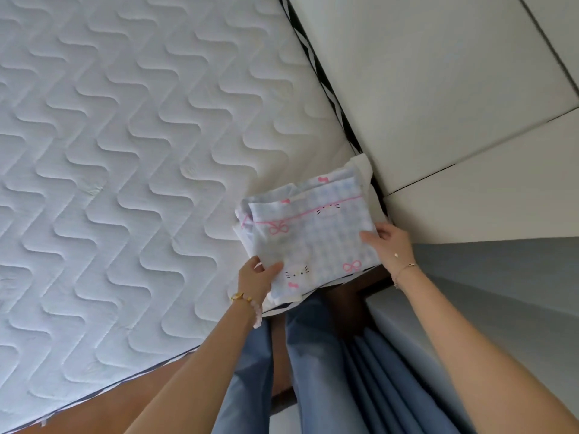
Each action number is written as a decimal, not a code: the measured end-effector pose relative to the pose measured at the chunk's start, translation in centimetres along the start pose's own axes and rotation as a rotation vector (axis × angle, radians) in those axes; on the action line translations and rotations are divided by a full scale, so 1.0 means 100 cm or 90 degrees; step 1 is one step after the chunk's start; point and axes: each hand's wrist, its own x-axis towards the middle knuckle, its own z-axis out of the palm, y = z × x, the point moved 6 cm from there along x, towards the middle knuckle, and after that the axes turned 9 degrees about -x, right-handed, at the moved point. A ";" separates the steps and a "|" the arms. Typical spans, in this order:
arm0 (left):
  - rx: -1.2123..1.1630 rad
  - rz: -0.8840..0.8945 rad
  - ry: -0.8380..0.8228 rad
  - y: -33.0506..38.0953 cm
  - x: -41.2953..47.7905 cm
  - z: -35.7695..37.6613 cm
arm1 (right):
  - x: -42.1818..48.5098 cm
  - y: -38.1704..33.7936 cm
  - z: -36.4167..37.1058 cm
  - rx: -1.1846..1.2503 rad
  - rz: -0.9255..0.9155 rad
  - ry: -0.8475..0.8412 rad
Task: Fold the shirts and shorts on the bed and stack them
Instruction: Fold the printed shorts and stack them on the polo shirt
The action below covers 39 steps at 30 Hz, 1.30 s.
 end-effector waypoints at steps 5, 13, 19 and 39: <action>0.005 0.008 -0.011 -0.008 -0.001 0.009 | 0.000 0.006 -0.013 0.023 -0.021 0.094; -0.070 0.039 0.000 0.023 0.012 0.002 | 0.007 -0.021 -0.008 0.013 -0.062 0.026; -0.055 0.034 -0.118 0.052 0.024 0.030 | 0.029 -0.052 0.009 0.017 -0.069 -0.001; -0.062 -0.001 -0.056 0.039 0.038 0.019 | 0.029 -0.024 -0.003 0.050 -0.048 0.060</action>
